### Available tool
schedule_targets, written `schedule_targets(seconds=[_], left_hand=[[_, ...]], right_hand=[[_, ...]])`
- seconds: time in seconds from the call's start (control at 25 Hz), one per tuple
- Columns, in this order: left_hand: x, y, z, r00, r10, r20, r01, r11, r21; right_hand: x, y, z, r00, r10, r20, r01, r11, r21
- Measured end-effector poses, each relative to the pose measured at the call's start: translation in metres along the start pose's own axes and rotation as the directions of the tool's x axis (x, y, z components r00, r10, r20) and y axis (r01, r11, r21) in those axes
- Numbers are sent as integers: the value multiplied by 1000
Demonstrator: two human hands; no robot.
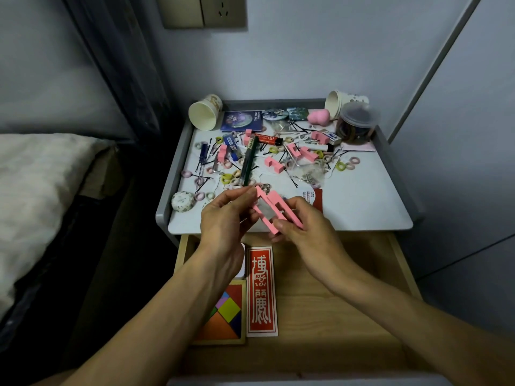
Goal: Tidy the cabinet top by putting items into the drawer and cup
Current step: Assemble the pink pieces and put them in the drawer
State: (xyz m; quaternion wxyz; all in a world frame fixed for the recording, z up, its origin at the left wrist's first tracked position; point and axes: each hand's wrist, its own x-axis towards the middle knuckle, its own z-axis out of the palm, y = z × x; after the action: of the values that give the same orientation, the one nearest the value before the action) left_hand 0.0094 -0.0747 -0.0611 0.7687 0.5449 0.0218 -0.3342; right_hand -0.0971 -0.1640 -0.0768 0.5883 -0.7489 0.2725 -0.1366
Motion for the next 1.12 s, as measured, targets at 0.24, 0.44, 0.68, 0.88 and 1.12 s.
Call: schedule_targets(seconds=[0.24,0.44,0.68,0.88,1.12], left_hand=[[4,7,-7,997,79,13,-80,974,213],[4,29,-14,978,77,194,-159,877,453],[3,35,-18,961,35,274,-197,780,593],[8,35,-20,959,-11,283,-175,762,623],[8,36,-19,953,-26,301,-174,769,615]], right_hand=[[3,-1,-6,999,-41,14,42,997,-65],[7,-4,-19,989,-108,99,120,986,-118],[8,-6,-25,976,-102,195,132,980,-146],[7,-9,-29,970,-98,221,142,971,-193],[9,-10,-33,968,-98,233,144,971,-190]])
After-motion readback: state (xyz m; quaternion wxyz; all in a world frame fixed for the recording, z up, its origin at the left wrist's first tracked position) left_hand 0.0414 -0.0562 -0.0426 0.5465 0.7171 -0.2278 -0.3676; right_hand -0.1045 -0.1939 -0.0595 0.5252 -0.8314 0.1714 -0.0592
